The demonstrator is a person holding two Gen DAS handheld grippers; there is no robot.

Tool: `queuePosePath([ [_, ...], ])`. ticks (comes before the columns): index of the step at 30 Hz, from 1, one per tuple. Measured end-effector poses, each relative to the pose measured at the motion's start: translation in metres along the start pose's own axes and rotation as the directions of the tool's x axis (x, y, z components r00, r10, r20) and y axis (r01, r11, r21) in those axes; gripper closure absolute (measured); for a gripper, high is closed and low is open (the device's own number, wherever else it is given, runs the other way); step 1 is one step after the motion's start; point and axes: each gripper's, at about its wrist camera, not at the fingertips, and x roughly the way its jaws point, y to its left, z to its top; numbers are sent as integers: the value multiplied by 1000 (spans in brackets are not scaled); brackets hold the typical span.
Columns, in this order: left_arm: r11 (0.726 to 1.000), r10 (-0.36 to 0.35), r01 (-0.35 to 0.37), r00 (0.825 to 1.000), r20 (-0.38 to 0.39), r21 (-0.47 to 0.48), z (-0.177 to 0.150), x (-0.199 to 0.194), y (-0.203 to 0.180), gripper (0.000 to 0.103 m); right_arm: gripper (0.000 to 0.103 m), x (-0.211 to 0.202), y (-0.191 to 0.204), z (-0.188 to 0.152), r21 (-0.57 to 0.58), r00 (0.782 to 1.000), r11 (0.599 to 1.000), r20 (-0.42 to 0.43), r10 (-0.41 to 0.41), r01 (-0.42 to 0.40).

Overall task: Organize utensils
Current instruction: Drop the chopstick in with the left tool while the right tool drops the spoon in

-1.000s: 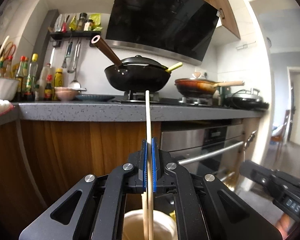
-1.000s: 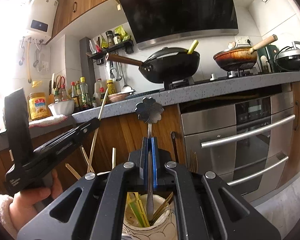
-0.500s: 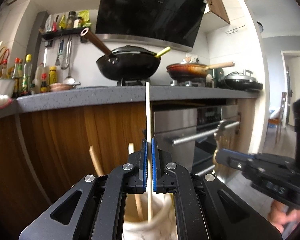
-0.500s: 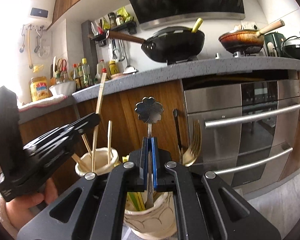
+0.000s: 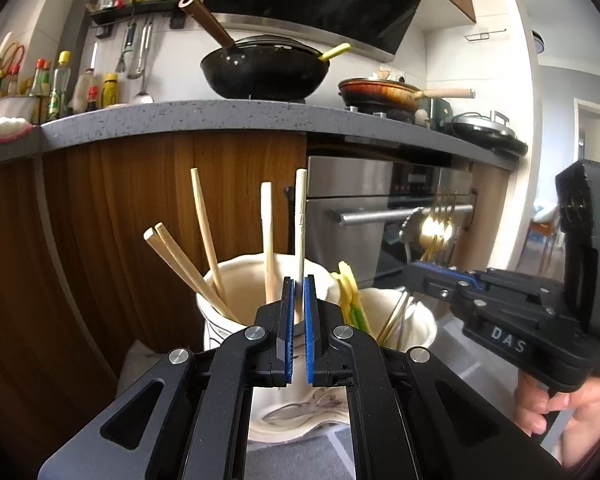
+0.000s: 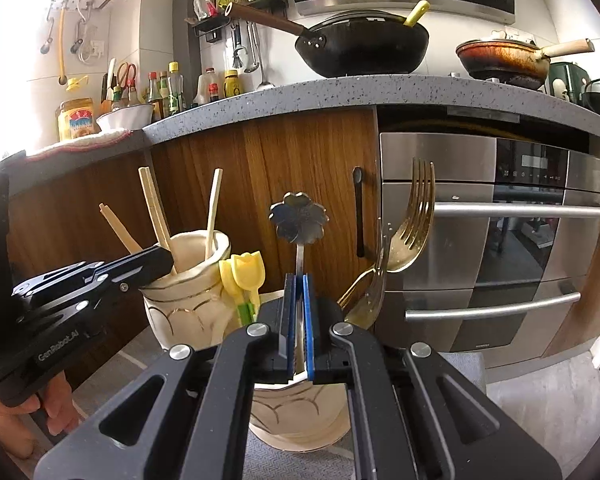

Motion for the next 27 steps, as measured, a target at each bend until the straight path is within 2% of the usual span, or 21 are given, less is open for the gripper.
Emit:
queuePosePath([
  [3, 1000, -8, 8, 1000, 1, 3, 1, -2, 0, 88, 100, 2, 1, 0, -5, 1000, 1000, -12, -14, 14],
  [7, 1000, -7, 7, 1000, 4, 3, 0, -4, 1, 85, 99, 1, 3, 0, -14, 999, 999, -14, -29, 29],
  [9, 1000, -7, 7, 1000, 5, 0, 0, -7, 1, 75, 97, 0, 3, 0, -13, 999, 999, -16, -33, 33],
  [12, 1000, -11, 11, 1000, 7, -6, 0, -12, 2, 63, 84, -4, 2, -2, -7, 999, 999, -19, -40, 40],
  [17, 1000, -16, 16, 1000, 15, -14, -5, -29, 5, 50, 82, -18, 6, -5, -14, 999, 999, -9, -44, 43],
  [19, 1000, -8, 8, 1000, 18, -13, -10, -39, 7, 46, 75, -27, 9, -8, -19, 999, 999, -1, -44, 44],
  [24, 1000, 6, -6, 1000, 2, -30, -30, -61, 15, 36, 64, -44, 13, -20, -21, 999, 999, -9, -50, 50],
  [27, 999, 39, -39, 999, -8, -14, -44, -70, 16, 29, 56, -55, 16, -32, -32, 998, 998, -16, -62, 61],
])
